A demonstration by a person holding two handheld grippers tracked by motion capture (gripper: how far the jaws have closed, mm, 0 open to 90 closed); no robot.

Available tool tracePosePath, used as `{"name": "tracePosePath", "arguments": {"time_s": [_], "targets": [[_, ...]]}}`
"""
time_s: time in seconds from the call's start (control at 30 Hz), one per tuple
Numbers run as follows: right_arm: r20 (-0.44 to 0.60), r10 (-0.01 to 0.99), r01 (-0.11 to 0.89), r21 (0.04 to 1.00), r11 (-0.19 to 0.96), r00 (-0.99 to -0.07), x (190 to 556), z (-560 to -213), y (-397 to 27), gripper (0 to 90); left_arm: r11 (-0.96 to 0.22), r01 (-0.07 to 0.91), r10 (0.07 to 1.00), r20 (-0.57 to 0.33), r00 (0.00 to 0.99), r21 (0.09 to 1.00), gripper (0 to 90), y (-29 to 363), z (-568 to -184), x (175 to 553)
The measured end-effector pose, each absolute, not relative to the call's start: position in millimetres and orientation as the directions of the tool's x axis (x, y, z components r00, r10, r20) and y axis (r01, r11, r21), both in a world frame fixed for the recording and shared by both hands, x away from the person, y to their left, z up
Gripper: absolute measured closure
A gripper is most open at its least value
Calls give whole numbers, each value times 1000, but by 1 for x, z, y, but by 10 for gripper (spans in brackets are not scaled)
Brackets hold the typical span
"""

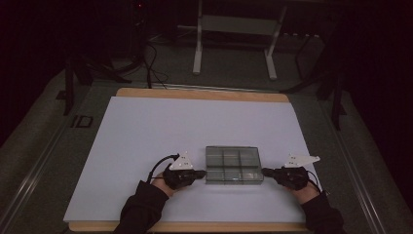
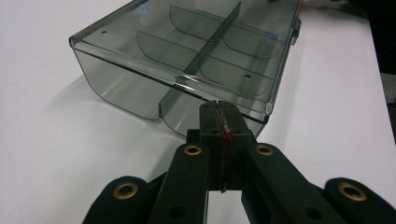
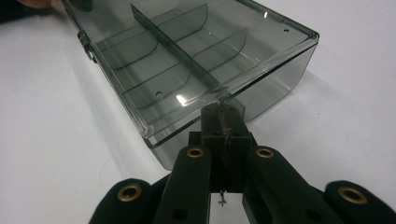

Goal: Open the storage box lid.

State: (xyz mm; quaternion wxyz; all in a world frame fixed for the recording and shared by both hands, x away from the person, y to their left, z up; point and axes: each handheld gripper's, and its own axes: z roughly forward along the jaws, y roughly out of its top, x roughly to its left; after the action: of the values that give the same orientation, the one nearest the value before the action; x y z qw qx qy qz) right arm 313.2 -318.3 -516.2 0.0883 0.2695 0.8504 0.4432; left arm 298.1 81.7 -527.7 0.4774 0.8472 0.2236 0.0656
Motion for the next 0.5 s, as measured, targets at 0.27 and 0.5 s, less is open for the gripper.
{"name": "tracePosePath", "arguments": {"time_s": [0.27, 0.5], "targets": [[83, 557, 381, 811, 444, -826, 316, -514, -319, 756, -420, 311, 466, -91, 880, 852, 747, 83, -526, 302], [74, 559, 373, 815, 443, -826, 321, -512, -319, 698, -398, 286, 506, -51, 861, 872, 591, 83, -526, 307]]}}
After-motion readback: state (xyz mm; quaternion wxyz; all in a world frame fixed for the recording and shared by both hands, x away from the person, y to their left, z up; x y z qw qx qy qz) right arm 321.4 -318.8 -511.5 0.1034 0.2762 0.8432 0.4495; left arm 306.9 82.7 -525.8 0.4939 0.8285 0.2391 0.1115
